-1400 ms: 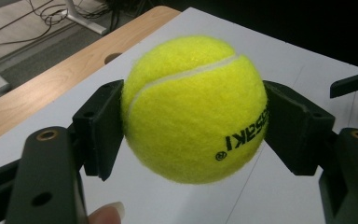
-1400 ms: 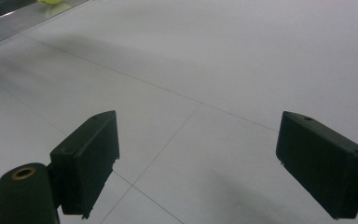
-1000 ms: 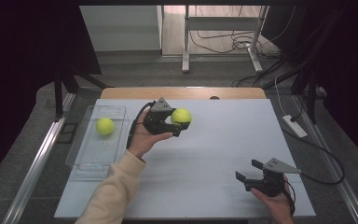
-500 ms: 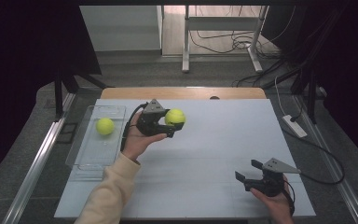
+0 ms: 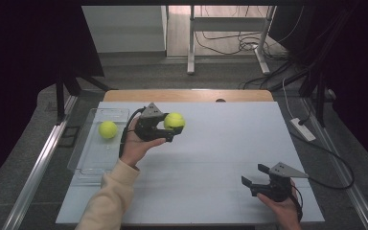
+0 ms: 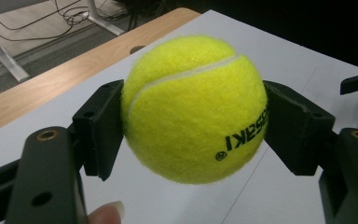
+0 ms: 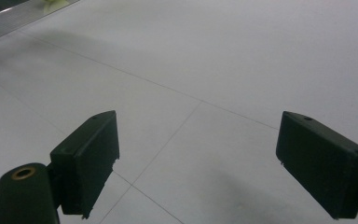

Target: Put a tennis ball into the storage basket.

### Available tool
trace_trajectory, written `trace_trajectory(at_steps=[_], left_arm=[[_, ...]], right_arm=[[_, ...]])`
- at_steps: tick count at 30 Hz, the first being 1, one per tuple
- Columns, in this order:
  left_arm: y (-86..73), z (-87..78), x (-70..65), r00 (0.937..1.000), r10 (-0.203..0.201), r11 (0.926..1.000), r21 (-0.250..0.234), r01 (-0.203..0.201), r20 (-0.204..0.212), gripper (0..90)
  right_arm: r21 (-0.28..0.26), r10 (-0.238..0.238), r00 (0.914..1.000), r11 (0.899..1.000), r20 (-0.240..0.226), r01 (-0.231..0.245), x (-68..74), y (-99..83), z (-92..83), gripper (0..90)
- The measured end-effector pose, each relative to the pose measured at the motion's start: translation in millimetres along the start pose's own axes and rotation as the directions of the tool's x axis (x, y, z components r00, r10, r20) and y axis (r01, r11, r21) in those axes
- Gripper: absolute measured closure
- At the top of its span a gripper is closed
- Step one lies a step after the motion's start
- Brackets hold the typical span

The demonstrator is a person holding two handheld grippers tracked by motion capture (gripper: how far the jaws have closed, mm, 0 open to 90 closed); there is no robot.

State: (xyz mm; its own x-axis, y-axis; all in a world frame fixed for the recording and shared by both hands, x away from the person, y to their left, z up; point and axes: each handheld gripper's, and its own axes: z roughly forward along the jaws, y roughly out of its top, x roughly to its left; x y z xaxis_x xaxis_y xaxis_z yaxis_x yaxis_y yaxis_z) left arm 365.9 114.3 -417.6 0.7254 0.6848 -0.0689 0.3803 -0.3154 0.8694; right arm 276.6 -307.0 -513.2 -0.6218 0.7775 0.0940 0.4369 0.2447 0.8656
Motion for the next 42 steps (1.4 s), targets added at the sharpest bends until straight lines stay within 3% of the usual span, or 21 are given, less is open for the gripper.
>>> trace_trajectory(at_steps=[23,42], left_arm=[[-18.8,-10.3,0.2,0.9997,-0.001,1.0,0.001,0.001,-0.026,27.4],[-29.8,-25.6,11.1,0.9981,-0.029,0.9995,-0.013,0.028,-0.055,27.3]], right_arm=[[-0.005,-0.006,1.0,1.0,-0.004,0.006,2.5,0.3,0.5,13.3],[0.001,-0.009,1.0,1.0,-0.002,0.009,3.9,0.2,1.8,13.3]])
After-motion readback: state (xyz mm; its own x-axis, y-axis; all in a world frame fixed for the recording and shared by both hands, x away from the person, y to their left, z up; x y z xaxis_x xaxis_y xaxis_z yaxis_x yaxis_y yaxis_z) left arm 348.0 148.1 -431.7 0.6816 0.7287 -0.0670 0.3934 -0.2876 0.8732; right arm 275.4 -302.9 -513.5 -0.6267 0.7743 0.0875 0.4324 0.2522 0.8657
